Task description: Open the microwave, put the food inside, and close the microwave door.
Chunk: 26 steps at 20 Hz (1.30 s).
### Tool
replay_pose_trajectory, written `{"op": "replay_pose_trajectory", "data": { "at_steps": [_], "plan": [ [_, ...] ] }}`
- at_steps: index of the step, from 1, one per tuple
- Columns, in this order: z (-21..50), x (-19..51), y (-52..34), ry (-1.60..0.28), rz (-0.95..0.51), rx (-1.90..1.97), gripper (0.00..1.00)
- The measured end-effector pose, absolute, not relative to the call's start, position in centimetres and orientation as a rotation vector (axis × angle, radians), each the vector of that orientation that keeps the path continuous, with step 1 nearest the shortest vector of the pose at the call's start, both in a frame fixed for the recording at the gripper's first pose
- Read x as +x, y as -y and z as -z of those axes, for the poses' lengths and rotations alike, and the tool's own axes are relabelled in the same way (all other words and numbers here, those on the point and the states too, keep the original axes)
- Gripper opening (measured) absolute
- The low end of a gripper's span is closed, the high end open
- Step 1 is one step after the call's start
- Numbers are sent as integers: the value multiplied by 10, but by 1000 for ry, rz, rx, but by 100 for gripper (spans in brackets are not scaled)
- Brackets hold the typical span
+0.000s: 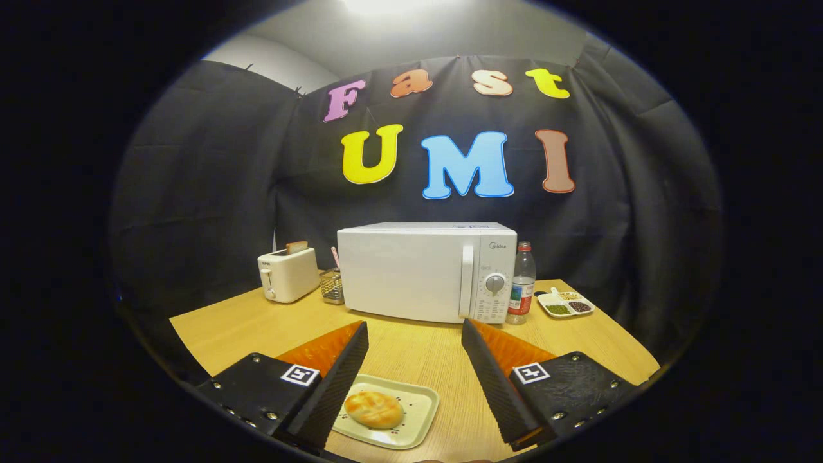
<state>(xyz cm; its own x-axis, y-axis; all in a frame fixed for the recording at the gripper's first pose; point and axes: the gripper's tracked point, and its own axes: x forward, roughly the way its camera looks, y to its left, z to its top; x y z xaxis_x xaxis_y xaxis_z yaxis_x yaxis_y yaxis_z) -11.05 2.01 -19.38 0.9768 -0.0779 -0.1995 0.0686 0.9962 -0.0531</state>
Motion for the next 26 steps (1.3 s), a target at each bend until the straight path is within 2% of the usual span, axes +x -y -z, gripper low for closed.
{"op": "replay_pose_trajectory", "data": {
  "at_steps": [3,8,12,13,22,23,25,26],
  "plan": [
    [217,-108,-27,-245,40,3,94],
    [229,-86,-10,-260,84,-37,94],
    [219,-46,15,-230,156,-82,92],
    [221,-36,21,-235,171,-96,84],
    [232,74,78,-189,276,-129,84],
    [231,85,84,-182,288,-136,82],
    [225,104,90,-153,296,-161,72],
    [225,111,97,-149,312,-175,72]
  ]
}}
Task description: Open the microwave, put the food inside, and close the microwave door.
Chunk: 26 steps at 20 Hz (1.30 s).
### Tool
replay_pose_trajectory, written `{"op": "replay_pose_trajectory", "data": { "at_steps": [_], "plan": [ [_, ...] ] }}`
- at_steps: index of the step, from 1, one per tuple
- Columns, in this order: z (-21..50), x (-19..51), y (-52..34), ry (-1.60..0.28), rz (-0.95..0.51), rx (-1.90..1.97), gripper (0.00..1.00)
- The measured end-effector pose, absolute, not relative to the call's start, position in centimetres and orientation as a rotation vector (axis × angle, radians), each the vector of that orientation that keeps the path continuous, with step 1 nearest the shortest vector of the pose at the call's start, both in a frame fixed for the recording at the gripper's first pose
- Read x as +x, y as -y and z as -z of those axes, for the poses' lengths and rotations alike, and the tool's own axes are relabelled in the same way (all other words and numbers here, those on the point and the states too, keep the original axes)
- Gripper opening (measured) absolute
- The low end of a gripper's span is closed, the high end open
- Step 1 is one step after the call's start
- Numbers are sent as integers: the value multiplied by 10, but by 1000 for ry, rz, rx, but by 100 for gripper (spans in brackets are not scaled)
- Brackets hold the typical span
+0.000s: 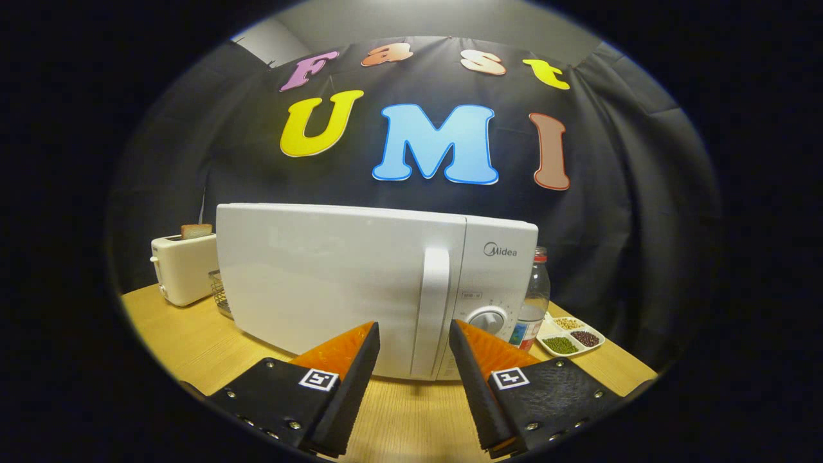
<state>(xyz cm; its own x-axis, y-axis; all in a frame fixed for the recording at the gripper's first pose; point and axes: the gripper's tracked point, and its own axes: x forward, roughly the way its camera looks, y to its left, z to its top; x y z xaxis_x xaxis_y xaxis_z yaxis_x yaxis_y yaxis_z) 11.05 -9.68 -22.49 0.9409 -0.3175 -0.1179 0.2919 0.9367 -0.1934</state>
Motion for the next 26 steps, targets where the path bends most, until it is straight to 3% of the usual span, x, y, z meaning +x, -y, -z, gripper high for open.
{"op": "replay_pose_trajectory", "data": {
  "at_steps": [4,5,7,9,11,26],
  "plan": [
    [225,135,106,-149,324,-128,68],
    [221,136,113,-139,355,-119,51],
    [223,138,114,-136,358,-84,33],
    [221,136,112,-130,377,-95,26],
    [221,136,112,-124,394,-102,14],
    [219,110,95,-105,276,-56,8]
  ]
}}
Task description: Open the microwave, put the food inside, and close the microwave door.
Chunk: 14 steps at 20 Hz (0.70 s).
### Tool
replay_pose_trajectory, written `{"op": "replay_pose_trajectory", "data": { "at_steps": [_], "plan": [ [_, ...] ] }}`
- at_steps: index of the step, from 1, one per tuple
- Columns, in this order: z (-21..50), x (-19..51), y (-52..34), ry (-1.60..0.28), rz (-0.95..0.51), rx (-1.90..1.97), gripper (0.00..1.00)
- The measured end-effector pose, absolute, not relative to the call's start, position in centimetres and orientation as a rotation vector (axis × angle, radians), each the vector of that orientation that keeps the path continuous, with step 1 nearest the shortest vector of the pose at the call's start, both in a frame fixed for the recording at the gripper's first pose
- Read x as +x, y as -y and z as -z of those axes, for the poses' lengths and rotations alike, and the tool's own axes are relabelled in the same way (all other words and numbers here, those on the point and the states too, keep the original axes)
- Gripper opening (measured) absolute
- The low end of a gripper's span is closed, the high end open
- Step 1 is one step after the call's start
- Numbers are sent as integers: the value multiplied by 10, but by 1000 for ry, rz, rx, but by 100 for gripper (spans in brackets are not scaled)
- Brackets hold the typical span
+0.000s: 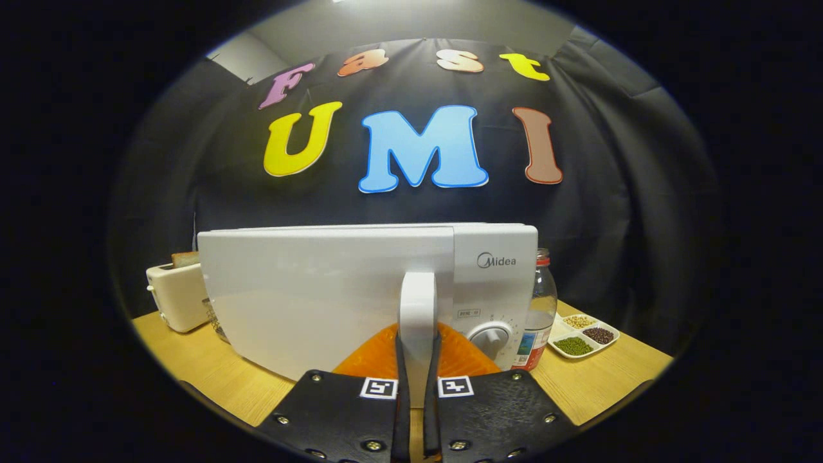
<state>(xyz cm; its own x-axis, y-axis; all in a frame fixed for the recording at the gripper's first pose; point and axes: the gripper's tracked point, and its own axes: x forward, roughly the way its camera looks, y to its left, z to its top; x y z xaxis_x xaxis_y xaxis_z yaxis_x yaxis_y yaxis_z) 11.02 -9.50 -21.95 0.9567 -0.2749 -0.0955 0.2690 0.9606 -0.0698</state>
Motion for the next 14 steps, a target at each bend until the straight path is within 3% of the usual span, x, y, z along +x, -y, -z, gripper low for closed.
{"op": "replay_pose_trajectory", "data": {
  "at_steps": [14],
  "plan": [
    [227,-14,-68,-196,-70,-9,8]
  ]
}}
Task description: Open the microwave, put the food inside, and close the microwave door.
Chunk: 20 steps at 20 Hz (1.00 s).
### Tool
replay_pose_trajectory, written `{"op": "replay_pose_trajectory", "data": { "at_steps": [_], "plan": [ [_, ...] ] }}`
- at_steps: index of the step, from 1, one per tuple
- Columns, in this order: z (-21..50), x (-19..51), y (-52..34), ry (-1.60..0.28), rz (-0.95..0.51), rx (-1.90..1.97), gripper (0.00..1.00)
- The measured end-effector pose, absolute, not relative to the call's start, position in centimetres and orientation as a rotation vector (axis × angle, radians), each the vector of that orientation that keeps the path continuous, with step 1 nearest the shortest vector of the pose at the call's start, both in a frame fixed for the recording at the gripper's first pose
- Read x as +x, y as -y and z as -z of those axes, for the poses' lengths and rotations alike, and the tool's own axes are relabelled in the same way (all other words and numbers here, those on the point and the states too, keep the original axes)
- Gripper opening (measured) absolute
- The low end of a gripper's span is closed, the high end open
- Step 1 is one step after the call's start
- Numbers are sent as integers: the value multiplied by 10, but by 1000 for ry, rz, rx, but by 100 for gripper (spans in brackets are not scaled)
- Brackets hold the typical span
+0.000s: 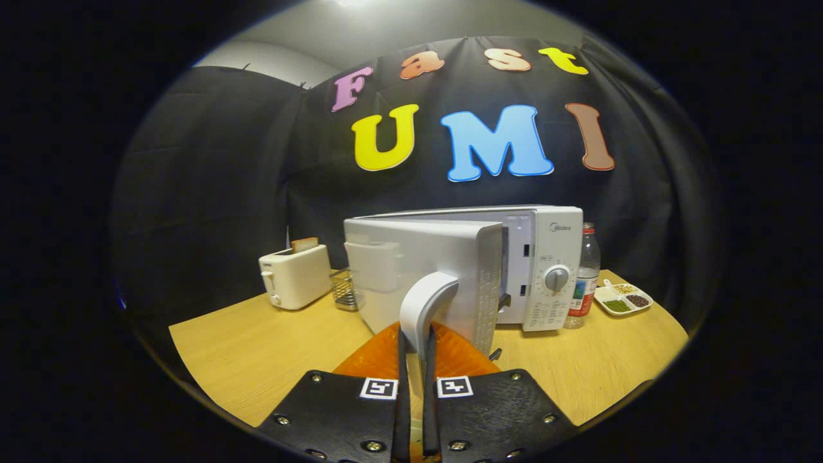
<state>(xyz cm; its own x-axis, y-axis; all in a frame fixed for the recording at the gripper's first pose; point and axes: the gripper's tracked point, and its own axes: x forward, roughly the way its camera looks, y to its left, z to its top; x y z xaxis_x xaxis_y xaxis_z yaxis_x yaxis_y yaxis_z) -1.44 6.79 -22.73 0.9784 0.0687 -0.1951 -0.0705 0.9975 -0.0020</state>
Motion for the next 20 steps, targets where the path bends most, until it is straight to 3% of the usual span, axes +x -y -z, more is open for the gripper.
{"op": "replay_pose_trajectory", "data": {
  "at_steps": [6,20],
  "plan": [
    [233,-32,-153,-137,-86,-72,8],
    [242,-21,-255,-18,245,-153,7]
  ]
}}
